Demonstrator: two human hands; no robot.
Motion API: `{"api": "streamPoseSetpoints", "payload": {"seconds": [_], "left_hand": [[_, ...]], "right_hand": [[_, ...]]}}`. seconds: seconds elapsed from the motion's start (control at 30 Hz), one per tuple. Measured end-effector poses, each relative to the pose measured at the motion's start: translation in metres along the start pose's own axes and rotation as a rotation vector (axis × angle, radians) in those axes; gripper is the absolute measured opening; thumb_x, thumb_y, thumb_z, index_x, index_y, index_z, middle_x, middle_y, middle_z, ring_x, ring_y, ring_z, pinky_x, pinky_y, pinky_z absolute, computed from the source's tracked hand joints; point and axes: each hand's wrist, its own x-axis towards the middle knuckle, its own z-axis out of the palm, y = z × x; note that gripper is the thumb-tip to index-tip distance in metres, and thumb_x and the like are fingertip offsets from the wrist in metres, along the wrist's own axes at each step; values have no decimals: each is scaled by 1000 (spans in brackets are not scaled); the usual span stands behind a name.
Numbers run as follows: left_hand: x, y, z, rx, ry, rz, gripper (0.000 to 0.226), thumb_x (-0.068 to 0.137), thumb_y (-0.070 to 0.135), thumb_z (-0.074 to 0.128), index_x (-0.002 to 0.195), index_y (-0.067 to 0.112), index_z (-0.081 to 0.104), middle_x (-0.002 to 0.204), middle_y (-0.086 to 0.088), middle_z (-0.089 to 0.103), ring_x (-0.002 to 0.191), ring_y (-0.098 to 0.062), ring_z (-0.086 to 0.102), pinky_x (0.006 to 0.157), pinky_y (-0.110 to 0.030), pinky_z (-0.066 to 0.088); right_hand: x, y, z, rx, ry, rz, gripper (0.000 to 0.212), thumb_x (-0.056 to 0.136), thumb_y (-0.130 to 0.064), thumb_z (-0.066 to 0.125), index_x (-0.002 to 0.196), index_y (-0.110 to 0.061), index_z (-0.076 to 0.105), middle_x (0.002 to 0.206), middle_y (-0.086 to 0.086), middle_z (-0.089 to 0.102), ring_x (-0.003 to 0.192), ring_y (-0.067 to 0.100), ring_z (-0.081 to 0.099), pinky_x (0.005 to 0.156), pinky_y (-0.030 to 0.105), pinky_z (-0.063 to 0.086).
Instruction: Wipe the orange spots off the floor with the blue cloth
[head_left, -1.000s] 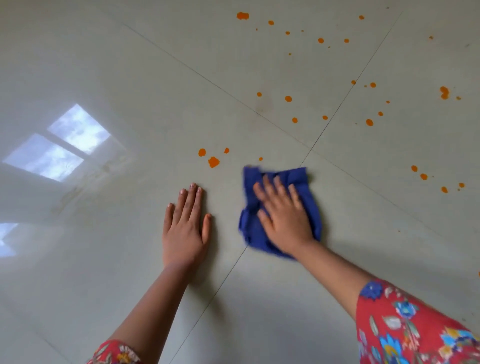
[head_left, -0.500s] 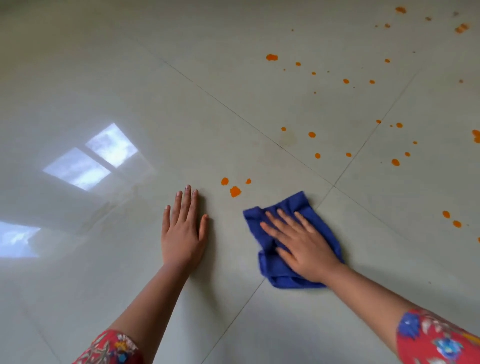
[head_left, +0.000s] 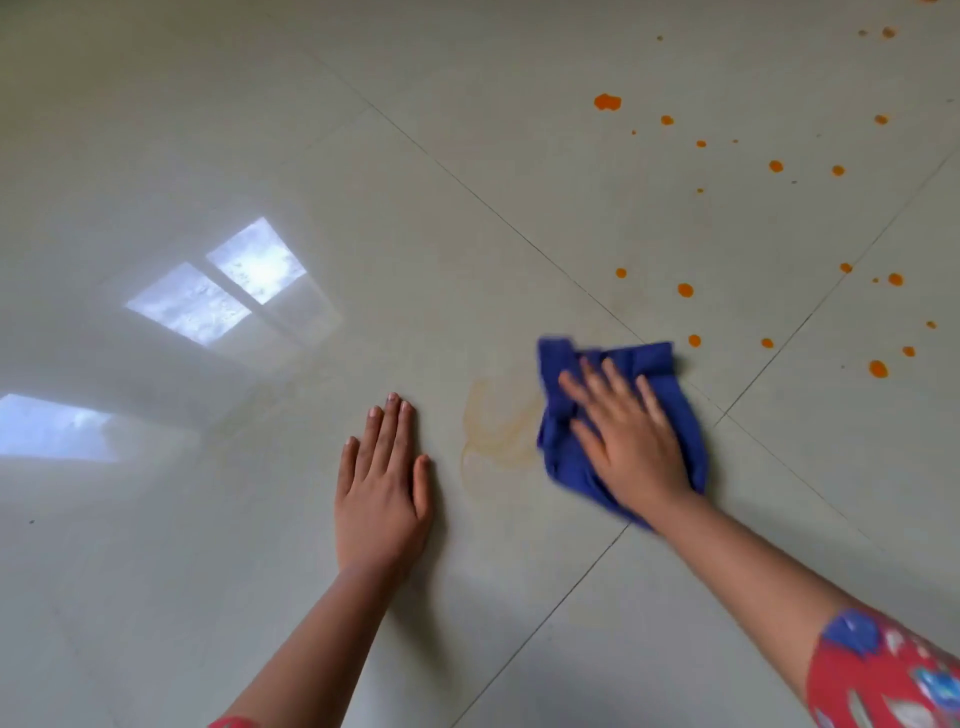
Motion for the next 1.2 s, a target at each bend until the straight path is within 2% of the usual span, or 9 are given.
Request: {"api": "streamPoseSetpoints", "payload": {"seconds": [0.1, 0.23, 0.33, 0.43, 0.53, 0.73, 0.93, 1.1, 1.2], "left_hand": [[1, 0, 0, 0, -8, 1, 57, 98, 37, 22, 153, 25, 12, 160, 11, 8, 147, -6, 1, 119, -33, 6], [3, -7, 1, -5, -26, 13, 57, 97, 31, 24, 152, 22, 19, 159, 9, 13, 147, -6, 4, 119, -33, 9], [2, -7, -1, -30, -28, 3, 58, 96, 26, 27, 153, 22, 17, 159, 10, 12, 147, -5, 3, 120, -32, 7], [3, -2, -3, -39, -20, -9, 59, 95, 24, 27, 153, 23, 15, 159, 10, 10, 147, -5, 2, 120, -33, 7], [4, -2, -3, -56, -19, -4, 60, 94, 24, 29, 152, 22, 18, 159, 9, 13, 147, -5, 5, 120, -33, 9], [0, -7, -6, -124, -3, 7, 64, 87, 18, 32, 151, 19, 24, 158, 7, 18, 147, -5, 9, 120, -32, 11], [0, -3, -5, -85, -9, -3, 67, 86, 19, 30, 152, 20, 20, 159, 7, 15, 147, -6, 6, 120, -33, 9], [3, -6, -4, -52, -14, 2, 62, 90, 24, 28, 151, 19, 24, 159, 5, 18, 147, -7, 8, 120, -33, 11], [3, -3, -3, -21, -27, 24, 62, 91, 24, 28, 152, 18, 20, 159, 4, 15, 147, -9, 7, 120, -35, 10]], "right_hand": [[58, -35, -2, 45, 39, 217, 54, 95, -43, 30, 146, -28, 39, 155, -1, 36, 144, 23, 31, 114, 46, 20], [9, -101, 9, 53, -40, -245, 55, 95, -43, 38, 149, -32, 34, 159, -1, 26, 146, 22, 26, 116, 46, 21], [-39, -43, -2, 12, -95, -380, 59, 94, -44, 39, 151, -38, 24, 160, -5, 22, 147, 19, 22, 116, 44, 17], [7, 13, -6, -43, -16, -25, 55, 95, -42, 33, 150, -35, 27, 158, -2, 28, 145, 23, 29, 114, 46, 18], [54, -44, -2, 17, 37, 178, 54, 93, -43, 33, 146, -33, 38, 157, 1, 31, 144, 26, 29, 114, 49, 17], [-59, -70, -5, 40, -145, -387, 61, 93, -47, 42, 151, -38, 26, 161, -5, 19, 148, 21, 20, 117, 45, 16], [40, -21, -9, -17, 22, 163, 55, 94, -43, 32, 149, -32, 33, 157, 1, 30, 145, 25, 29, 114, 47, 17], [-23, -94, 4, 11, -116, -387, 59, 94, -43, 36, 151, -29, 28, 160, -1, 24, 146, 20, 25, 116, 44, 17], [8, -44, 1, -9, -72, -246, 57, 95, -40, 34, 150, -28, 30, 158, -1, 28, 145, 20, 27, 114, 46, 23]]}}
